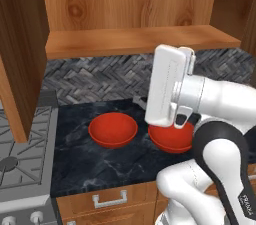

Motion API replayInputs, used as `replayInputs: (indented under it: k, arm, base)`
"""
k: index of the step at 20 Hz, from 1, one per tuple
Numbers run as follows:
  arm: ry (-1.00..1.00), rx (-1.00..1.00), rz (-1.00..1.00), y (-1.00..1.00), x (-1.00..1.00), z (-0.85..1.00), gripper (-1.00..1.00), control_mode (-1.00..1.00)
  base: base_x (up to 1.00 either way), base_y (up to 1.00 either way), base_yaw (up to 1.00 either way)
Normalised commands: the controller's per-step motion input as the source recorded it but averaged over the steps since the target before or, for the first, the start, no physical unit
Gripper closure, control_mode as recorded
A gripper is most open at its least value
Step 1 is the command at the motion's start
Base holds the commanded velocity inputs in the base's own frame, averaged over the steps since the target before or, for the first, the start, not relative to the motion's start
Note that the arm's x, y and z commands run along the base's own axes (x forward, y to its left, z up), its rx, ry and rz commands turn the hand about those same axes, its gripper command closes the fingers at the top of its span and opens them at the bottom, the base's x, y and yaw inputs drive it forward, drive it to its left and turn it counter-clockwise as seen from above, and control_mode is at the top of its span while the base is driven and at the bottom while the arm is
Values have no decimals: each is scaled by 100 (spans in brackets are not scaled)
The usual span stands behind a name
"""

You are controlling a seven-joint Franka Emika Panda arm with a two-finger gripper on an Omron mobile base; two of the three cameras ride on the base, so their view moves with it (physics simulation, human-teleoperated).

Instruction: Open the cabinet. Pick the bowls from the counter and place them in the cabinet. Then close the cabinet.

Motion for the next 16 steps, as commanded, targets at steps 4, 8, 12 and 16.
replayInputs:
  k: [4,8,12,16]
  arm:
    - [8,-17,-33,-45,0,0,-100,-100]
    - [13,-16,-31,-50,1,0,-100,-100]
    - [22,-13,-31,-40,2,-1,-100,-100]
    - [17,-6,-30,-22,2,-14,-100,-100]
  base:
    - [0,0,0]
    - [0,0,0]
    - [0,0,0]
    - [0,0,0]
